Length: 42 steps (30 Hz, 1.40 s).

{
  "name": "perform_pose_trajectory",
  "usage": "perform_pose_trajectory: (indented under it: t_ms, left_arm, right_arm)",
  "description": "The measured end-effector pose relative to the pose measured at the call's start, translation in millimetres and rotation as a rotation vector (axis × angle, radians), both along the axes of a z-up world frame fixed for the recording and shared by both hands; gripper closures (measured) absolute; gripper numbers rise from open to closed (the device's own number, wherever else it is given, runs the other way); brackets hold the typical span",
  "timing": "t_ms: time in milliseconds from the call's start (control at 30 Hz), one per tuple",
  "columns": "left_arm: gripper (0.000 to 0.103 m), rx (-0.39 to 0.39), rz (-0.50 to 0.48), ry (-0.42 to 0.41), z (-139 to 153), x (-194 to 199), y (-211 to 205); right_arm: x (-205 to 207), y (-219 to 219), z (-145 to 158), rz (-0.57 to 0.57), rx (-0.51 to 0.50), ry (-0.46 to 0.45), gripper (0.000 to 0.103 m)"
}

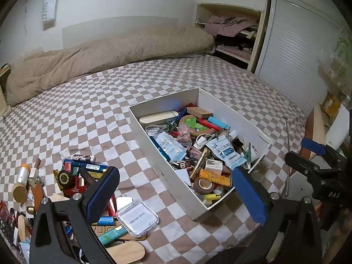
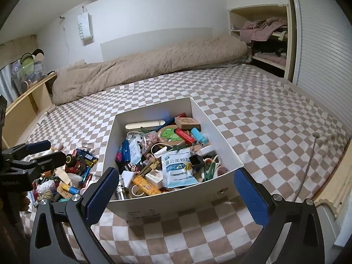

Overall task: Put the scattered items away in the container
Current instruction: 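Move both open tools back from the shoebox toward the pile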

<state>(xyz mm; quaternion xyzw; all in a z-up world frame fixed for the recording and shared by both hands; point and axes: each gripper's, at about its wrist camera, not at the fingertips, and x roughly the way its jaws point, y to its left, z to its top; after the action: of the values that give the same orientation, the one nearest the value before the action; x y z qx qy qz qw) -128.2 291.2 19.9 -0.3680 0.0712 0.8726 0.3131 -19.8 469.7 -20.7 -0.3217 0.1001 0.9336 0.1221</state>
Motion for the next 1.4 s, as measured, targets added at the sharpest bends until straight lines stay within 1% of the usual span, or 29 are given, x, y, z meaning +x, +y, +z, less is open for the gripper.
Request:
perform_pose_trajectory:
  t_ms: [333, 500, 933, 1400]
  left_arm:
    - [0.000, 0.012, 0.017, 0.007, 4, 5, -22]
    - [0.000, 0.008, 0.045, 0.007, 3, 4, -42]
    - [0.000, 0.028, 0.180, -0.002, 2, -2, -125]
    - [0.000, 0.009, 0.302, 0.007, 0, 3, -206]
  right_arm:
    - [3, -15, 6, 0.012, 0.007, 0.005, 0.000]
    - [-3, -29, 8, 0.034, 0.003, 0.012, 0.000]
    - [-26, -89, 8, 0.133, 0.006, 0.012, 0.000]
    - [-51, -160, 7, 0.261, -0.002, 0.016, 0.000]
